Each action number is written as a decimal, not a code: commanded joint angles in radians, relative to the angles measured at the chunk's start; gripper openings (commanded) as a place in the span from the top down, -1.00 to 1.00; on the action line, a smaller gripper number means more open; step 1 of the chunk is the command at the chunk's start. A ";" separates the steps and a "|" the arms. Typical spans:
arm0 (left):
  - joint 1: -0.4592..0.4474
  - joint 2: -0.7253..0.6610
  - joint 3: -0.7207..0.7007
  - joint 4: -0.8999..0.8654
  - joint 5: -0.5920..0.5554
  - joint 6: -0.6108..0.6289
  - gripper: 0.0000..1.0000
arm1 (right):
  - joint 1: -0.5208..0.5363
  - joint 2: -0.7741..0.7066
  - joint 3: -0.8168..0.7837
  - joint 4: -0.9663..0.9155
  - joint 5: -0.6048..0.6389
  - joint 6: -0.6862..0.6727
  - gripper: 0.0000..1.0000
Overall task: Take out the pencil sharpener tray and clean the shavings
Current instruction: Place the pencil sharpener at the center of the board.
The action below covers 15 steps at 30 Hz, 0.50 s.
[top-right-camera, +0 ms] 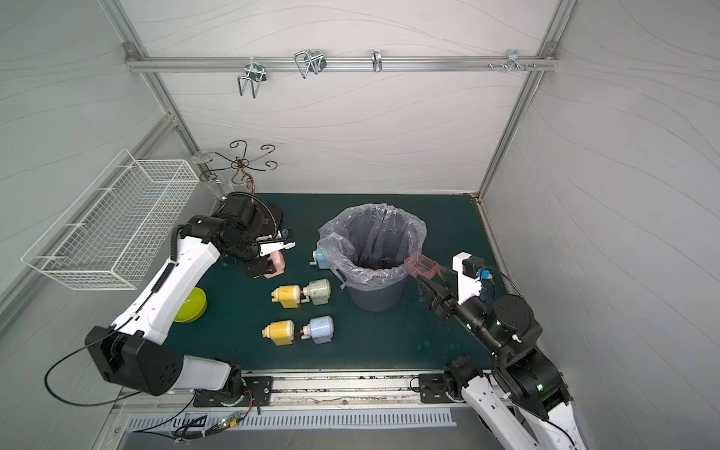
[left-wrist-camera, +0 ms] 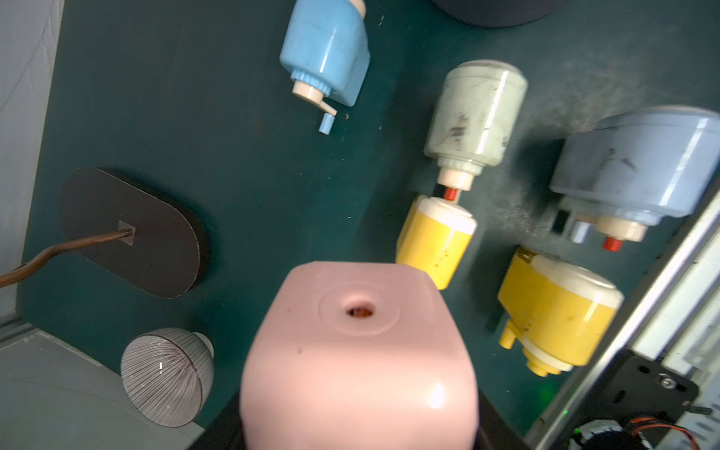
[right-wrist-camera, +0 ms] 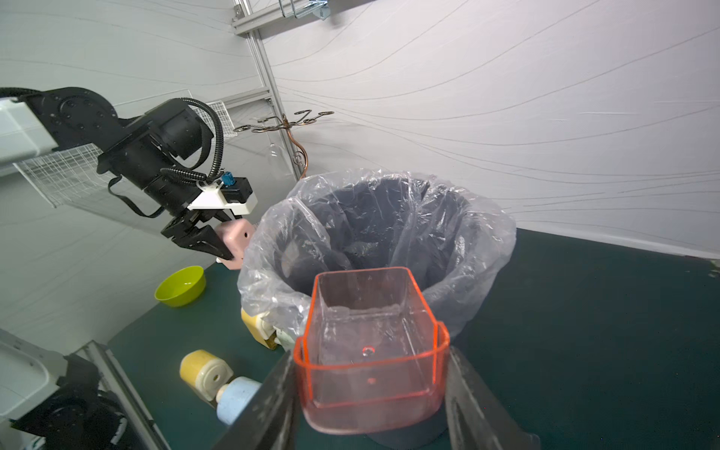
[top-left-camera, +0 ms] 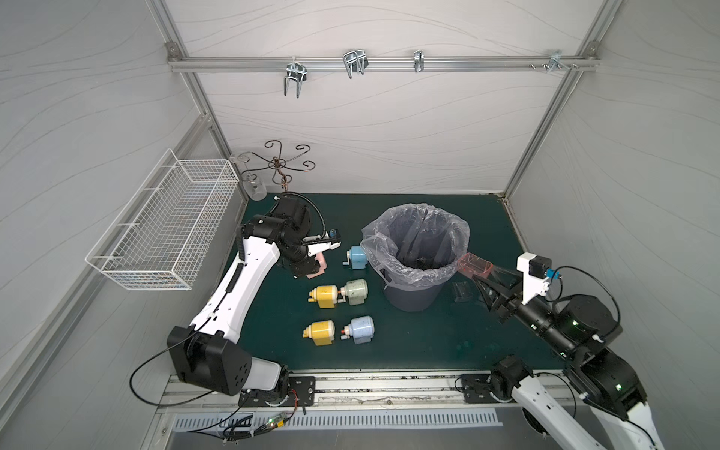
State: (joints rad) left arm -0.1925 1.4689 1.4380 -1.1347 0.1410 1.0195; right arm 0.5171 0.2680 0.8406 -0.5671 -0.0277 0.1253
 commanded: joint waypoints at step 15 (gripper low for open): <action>0.005 0.325 0.015 0.235 -0.005 0.080 0.69 | 0.004 -0.077 -0.044 -0.070 0.082 0.000 1.00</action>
State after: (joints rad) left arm -0.1886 1.7725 1.4128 -0.9188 0.1143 1.0698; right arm 0.5171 0.1978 0.7921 -0.6262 0.0608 0.1097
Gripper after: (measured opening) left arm 0.577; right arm 0.555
